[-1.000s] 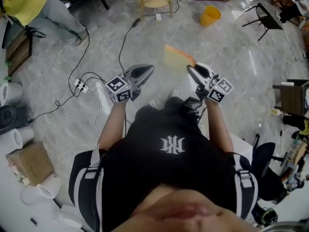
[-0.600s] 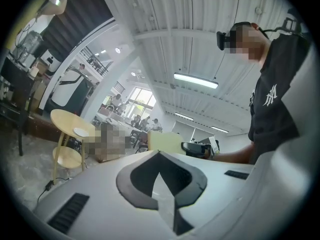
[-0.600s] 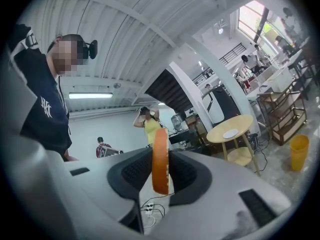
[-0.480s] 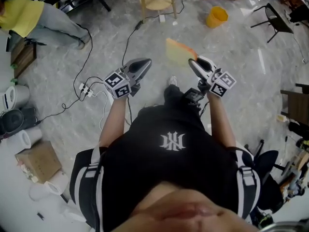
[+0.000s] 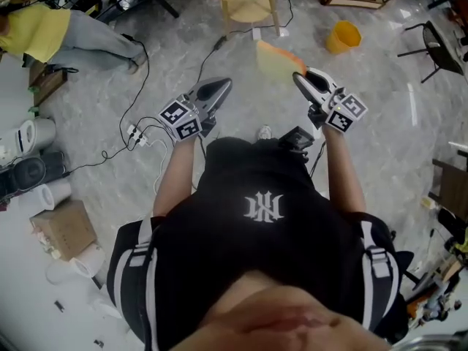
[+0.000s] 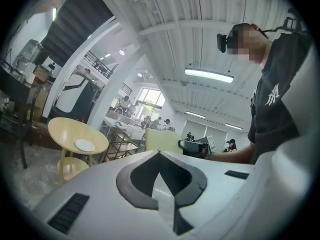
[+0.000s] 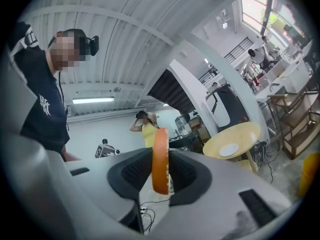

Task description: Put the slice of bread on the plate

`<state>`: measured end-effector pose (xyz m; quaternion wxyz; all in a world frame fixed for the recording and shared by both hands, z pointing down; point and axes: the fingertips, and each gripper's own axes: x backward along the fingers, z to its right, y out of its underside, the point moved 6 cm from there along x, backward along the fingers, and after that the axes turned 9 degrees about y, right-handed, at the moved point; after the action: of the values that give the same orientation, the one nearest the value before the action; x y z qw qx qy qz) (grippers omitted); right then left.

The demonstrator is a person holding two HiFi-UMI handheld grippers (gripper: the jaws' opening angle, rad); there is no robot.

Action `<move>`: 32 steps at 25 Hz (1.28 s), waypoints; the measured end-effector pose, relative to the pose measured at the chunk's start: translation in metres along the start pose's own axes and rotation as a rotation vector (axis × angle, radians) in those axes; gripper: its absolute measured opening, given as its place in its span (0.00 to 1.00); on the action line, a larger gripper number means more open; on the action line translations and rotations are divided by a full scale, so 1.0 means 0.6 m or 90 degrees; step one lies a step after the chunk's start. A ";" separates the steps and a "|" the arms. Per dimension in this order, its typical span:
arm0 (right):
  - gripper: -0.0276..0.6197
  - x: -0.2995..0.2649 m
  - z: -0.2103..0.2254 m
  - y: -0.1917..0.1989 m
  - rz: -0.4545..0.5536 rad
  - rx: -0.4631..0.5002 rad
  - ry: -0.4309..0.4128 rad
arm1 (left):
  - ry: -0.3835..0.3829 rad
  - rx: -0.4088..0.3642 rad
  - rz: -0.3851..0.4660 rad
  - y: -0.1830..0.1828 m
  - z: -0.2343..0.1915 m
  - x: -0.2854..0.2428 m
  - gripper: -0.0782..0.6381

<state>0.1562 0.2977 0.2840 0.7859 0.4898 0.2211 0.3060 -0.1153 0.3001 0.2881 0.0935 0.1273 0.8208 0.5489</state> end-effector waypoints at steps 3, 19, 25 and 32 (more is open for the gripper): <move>0.19 -0.019 0.033 -0.020 0.008 -0.006 0.000 | -0.007 -0.001 -0.002 -0.012 -0.023 -0.015 0.12; 0.19 -0.226 0.201 -0.089 -0.013 -0.017 0.031 | 0.015 0.019 0.013 -0.102 -0.298 -0.090 0.12; 0.19 -0.330 0.244 -0.144 -0.024 -0.004 0.056 | 0.048 0.012 0.008 -0.169 -0.428 -0.103 0.12; 0.19 -0.385 0.287 -0.172 -0.042 -0.024 0.092 | 0.072 0.017 -0.004 -0.191 -0.531 -0.134 0.12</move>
<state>0.1297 -0.0072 0.2745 0.7864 0.4442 0.2878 0.3186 -0.1446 -0.0464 0.3044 0.0472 0.0949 0.8324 0.5440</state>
